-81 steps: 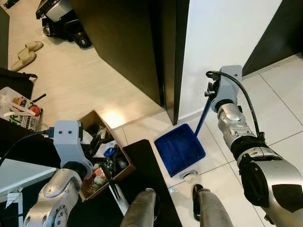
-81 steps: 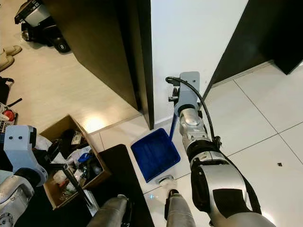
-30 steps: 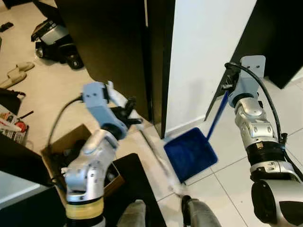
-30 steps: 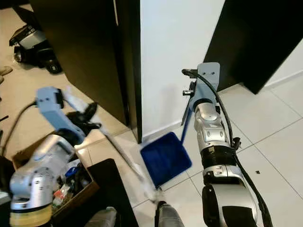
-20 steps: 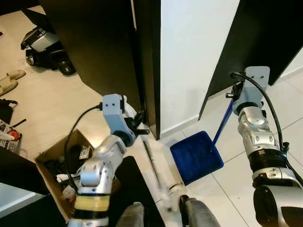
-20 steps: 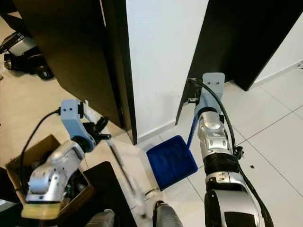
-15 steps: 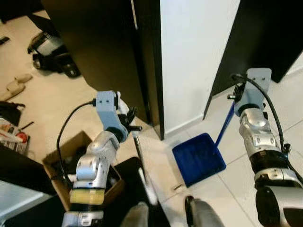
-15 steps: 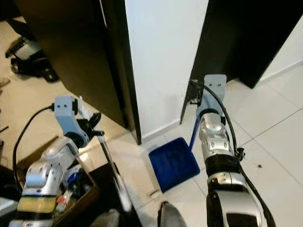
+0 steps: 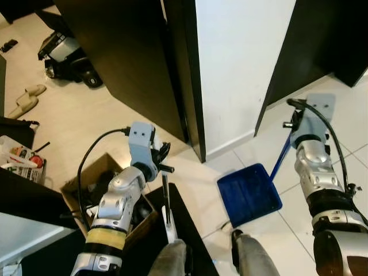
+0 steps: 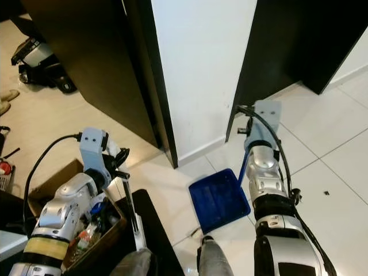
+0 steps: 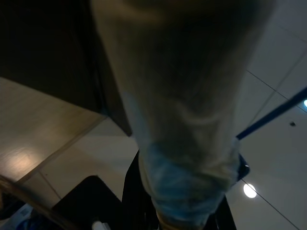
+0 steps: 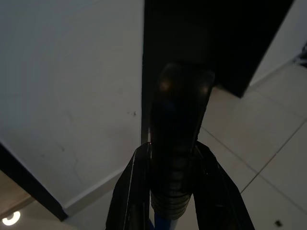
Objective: Sweep floor
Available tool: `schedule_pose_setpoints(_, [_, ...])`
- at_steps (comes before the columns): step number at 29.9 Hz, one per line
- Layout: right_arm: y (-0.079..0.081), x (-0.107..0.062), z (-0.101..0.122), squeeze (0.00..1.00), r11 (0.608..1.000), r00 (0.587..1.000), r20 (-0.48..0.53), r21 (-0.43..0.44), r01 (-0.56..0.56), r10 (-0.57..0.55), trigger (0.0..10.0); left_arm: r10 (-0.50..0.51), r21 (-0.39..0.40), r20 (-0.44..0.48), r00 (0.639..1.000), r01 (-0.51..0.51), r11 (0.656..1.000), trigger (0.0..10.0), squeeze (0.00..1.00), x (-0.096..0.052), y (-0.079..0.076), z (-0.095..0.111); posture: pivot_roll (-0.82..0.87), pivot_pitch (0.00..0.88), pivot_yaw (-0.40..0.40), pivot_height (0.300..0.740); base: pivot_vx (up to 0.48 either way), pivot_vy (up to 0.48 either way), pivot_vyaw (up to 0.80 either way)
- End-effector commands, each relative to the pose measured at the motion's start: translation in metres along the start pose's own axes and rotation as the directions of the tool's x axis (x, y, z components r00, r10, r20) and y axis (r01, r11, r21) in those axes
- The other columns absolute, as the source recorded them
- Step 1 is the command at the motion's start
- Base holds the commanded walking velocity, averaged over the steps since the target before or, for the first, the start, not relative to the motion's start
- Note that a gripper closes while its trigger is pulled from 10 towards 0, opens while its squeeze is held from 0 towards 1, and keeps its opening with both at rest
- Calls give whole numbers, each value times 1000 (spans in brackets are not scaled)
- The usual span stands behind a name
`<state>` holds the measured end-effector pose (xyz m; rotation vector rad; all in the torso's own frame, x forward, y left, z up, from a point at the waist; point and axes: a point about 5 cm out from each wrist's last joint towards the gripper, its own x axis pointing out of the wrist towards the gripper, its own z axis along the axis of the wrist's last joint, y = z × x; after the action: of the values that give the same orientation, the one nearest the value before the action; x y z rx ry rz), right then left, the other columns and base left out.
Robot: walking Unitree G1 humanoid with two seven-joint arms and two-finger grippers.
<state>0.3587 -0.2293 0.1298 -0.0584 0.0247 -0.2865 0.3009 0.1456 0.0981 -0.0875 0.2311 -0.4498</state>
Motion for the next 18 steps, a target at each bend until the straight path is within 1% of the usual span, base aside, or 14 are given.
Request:
schedule_pose_setpoints(1, [-3,3,8,0,997,1000,27,77,11,-13,10000,-7,28,8,1000,7,1000,10000,0,-1,0,-3,64,231,116,740,0,0,0])
schedule_pose_setpoints(2, [-5,4,11,0,995,999,30,100,15,-18,10000,-10,28,10,1000,10,1000,10000,0,-1,-1,-3,64,233,116,740,0,0,0])
schedule_pose_setpoints(4, [-8,5,14,0,993,999,36,112,20,-24,10000,-15,25,11,1000,15,1000,10000,0,-1,-3,-4,59,238,113,740,0,0,0])
schedule_pose_setpoints(9, [-25,9,31,0,994,994,97,101,42,-52,10000,-26,18,16,1000,25,1000,10000,0,0,-6,-6,45,247,109,740,0,0,0])
schedule_pose_setpoints(11, [-30,9,34,0,995,993,109,93,45,-55,10000,-27,17,17,999,27,999,10000,0,0,-7,-6,42,250,108,740,0,0,0])
schedule_pose_setpoints(15, [-34,9,36,0,995,991,119,84,45,-55,10000,-29,16,16,999,28,999,10000,0,0,-8,-7,40,252,107,740,0,0,0])
schedule_pose_setpoints(18, [-41,7,35,0,1000,993,117,7,8,-8,10000,-27,2,21,999,27,1000,10000,0,0,-9,-9,30,258,105,740,0,0,0])
